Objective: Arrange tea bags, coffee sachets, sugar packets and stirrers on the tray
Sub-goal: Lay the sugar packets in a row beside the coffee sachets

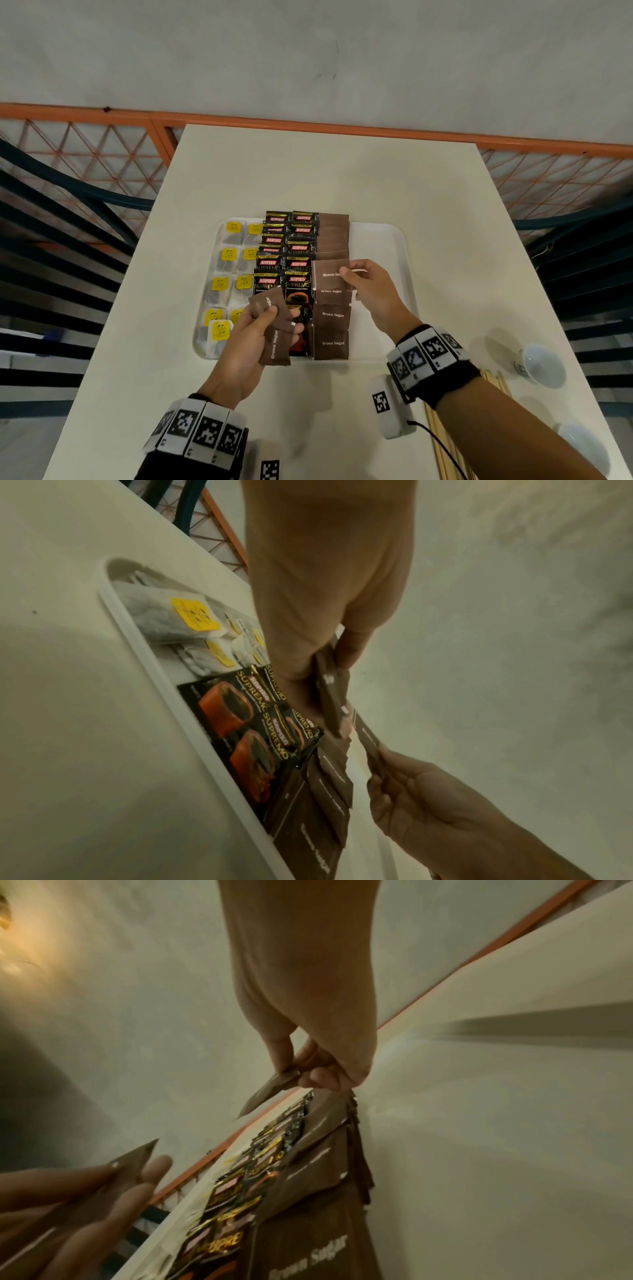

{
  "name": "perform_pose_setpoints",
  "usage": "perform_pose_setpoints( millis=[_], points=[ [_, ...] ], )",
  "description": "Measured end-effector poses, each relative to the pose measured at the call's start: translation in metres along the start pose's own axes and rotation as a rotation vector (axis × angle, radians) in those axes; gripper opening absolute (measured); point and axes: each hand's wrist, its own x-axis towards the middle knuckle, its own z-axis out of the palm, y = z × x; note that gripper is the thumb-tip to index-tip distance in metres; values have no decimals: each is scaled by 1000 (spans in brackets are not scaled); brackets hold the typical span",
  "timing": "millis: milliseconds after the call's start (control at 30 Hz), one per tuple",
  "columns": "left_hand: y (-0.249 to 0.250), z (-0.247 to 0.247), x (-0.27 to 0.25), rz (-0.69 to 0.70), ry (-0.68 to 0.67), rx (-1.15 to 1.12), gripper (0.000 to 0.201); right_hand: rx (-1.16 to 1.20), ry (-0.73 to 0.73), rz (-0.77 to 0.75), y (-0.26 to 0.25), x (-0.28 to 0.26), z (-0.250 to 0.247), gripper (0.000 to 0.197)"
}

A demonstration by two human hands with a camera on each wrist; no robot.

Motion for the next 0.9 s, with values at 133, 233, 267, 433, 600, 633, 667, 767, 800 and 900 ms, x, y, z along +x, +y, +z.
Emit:
perform_pose_setpoints(
  millis=[133,233,267,433,600,633,667,767,800,900],
  points=[
    [0,-2,-1,7,3,30,19,-47,104,37,5,17,-2,12],
    [-1,-4,0,16,23,47,16,-124,143,20,11,26,2,17],
    [-2,-5,0,17,32,50,15,-140,145,19,13,27,3,18],
    [-5,-5,2,18,33,73,16,-220,184,-2,17,28,8,17],
    [-5,-2,2,13,10,71,17,-377,240,-68,17,28,8,28],
    [-4,-1,2,13,3,71,17,-405,249,-98,15,25,8,29],
    [-4,0,2,13,-5,71,18,-421,244,-139,10,20,9,27],
    [-1,4,5,12,-21,88,21,-440,-1,-240,-6,-2,13,27],
    [0,6,6,12,-26,93,22,-422,-145,-236,-10,-9,15,28],
    [4,10,10,11,-30,114,25,-334,-404,-221,-13,-24,20,17]
  ],
)
